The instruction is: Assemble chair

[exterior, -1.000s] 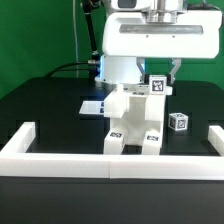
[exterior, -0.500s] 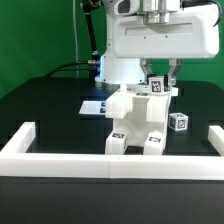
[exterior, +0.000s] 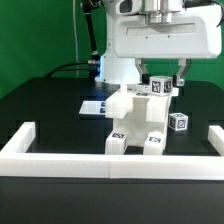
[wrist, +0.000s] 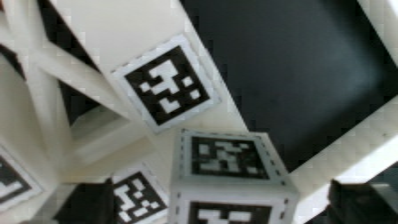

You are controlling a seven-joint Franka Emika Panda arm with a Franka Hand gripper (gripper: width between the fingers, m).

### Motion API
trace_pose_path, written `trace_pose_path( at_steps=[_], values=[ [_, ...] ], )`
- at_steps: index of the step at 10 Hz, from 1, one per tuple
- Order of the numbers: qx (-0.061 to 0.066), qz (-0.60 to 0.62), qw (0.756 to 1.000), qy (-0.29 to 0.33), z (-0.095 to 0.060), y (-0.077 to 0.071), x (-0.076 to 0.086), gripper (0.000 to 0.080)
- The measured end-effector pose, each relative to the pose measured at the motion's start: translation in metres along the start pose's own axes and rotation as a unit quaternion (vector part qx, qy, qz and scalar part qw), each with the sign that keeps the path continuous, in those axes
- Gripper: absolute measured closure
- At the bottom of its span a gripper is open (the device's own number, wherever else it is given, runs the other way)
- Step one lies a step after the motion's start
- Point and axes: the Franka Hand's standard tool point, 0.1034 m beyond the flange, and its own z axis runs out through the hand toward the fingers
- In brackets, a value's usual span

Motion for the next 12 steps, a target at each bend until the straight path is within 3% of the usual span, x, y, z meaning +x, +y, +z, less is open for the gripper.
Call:
trace_pose_path(
  at_steps=[3,10,11,12],
  values=[
    [0.002,-0.146,0.989,0.009,-0.0007,-0.0005,0.0015,0.0152],
    [-0.005,-0.401,0.916,0.015,-0.006,-0.0038,0.0035,0.015],
    [-0.005,-0.401,0.916,0.015,-0.006,-0.0039,0.0033,0.015],
    [-0.005,-0.398,0.917,0.015,-0.006,-0.004,0.0032,0.026]
  ],
)
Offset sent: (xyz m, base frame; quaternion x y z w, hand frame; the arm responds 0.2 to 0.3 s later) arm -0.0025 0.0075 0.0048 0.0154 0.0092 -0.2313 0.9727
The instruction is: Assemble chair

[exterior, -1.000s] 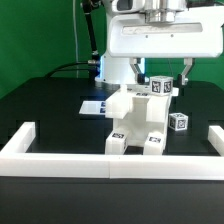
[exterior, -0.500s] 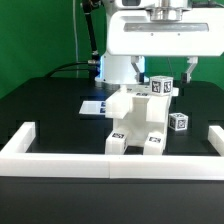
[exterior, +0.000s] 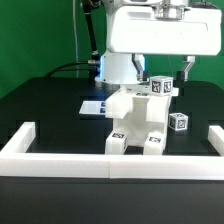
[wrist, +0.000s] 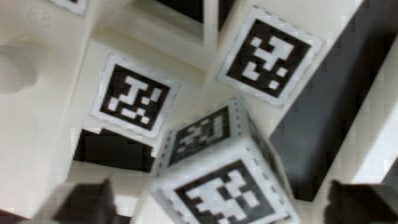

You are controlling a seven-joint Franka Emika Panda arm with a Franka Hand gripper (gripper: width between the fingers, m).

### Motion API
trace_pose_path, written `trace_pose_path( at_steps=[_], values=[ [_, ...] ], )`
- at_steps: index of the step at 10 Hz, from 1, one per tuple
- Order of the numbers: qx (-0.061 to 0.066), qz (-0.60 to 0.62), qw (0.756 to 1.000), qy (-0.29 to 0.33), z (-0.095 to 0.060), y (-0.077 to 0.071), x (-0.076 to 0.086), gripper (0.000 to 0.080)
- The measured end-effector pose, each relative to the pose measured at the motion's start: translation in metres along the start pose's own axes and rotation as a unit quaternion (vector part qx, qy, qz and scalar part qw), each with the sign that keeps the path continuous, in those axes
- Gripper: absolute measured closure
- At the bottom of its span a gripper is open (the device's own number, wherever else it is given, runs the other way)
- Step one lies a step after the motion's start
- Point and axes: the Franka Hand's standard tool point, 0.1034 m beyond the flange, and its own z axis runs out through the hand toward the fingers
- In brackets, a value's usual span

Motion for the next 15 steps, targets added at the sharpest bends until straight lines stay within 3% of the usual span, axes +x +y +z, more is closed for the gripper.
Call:
trace_pose_path(
  at_steps=[1,2,3,5,7,11,15],
  values=[
    [0.0,0.0,1.0,0.0,0.0,0.0,0.0,0.0396],
    [0.0,0.004,1.0,0.0,0.0,0.0,0.0,0.0396],
    [0.0,0.013,1.0,0.0,0.0,0.001,0.0,0.0514],
    [0.0,0.013,1.0,0.0,0.0,0.001,0.0,0.0514],
    [0.0,0.093,0.996,-0.001,0.001,0.001,0.0,0.0514],
    [-0.004,0.262,0.965,0.001,0.005,0.009,0.007,0.0512],
    [-0.002,0.459,0.888,0.007,0.007,0.012,0.013,0.0512]
  ],
)
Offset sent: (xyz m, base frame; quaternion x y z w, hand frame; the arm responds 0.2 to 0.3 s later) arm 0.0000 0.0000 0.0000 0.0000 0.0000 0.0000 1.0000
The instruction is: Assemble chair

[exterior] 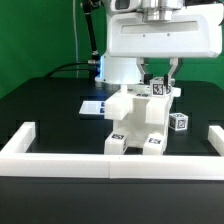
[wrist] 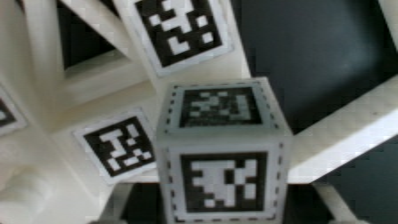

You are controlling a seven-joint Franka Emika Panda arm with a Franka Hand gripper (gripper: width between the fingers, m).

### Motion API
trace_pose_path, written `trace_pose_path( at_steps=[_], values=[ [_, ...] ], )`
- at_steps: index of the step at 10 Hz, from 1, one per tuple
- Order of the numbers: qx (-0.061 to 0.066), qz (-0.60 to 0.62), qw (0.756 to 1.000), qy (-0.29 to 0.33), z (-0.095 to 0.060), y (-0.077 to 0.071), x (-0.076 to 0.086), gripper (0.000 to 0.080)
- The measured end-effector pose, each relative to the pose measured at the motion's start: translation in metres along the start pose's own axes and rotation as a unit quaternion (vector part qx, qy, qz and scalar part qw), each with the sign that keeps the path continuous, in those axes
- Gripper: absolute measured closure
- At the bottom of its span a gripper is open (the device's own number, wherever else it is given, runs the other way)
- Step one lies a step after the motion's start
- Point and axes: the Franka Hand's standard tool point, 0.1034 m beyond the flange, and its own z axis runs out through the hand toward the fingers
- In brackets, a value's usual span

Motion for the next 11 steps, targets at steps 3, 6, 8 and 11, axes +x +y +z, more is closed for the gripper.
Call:
trace_pose_path(
  at_steps=[3,6,8,11],
  values=[
    [0.003,0.061,0.998,0.001,0.0,-0.002,0.0,0.0512],
    [-0.002,0.006,1.0,0.003,0.0,-0.004,-0.003,0.0266],
    [-0.001,-0.059,0.998,0.005,0.0,-0.009,-0.01,0.0175],
    [0.001,-0.17,0.985,0.003,0.0,-0.015,-0.016,0.0151]
  ],
)
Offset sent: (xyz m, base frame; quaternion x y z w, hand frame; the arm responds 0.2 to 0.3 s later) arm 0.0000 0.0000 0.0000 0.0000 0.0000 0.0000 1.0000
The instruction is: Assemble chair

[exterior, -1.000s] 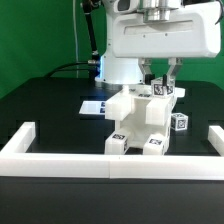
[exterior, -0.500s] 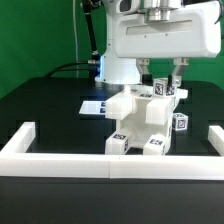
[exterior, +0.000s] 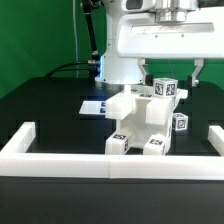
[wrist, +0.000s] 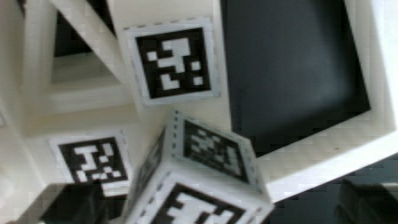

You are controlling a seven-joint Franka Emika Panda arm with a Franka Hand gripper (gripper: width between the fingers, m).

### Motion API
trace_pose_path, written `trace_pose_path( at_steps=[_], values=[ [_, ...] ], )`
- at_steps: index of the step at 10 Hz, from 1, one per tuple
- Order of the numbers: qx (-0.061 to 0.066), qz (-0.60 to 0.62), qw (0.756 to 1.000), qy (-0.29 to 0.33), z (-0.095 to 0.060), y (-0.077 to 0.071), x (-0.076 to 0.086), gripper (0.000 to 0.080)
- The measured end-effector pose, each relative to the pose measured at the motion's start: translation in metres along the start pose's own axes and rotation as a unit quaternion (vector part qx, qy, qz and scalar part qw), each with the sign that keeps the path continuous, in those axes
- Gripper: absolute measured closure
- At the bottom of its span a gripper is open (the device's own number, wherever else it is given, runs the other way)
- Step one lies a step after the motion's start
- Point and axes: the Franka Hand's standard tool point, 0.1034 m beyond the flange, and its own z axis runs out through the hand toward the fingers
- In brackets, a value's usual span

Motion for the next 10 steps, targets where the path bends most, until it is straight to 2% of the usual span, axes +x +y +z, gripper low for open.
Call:
trace_pose_path(
  at_steps=[3,6,9,10],
  values=[
    [0.0,-0.112,0.994,0.0,-0.0001,0.0002,0.0001,0.0151],
    [-0.003,-0.222,0.975,0.001,-0.0009,0.0022,0.0017,0.0151],
    [-0.004,-0.249,0.969,0.001,-0.0009,0.0038,0.0024,0.016],
    [-0.004,-0.248,0.969,0.001,-0.0009,0.0042,0.0027,0.0316]
  ],
)
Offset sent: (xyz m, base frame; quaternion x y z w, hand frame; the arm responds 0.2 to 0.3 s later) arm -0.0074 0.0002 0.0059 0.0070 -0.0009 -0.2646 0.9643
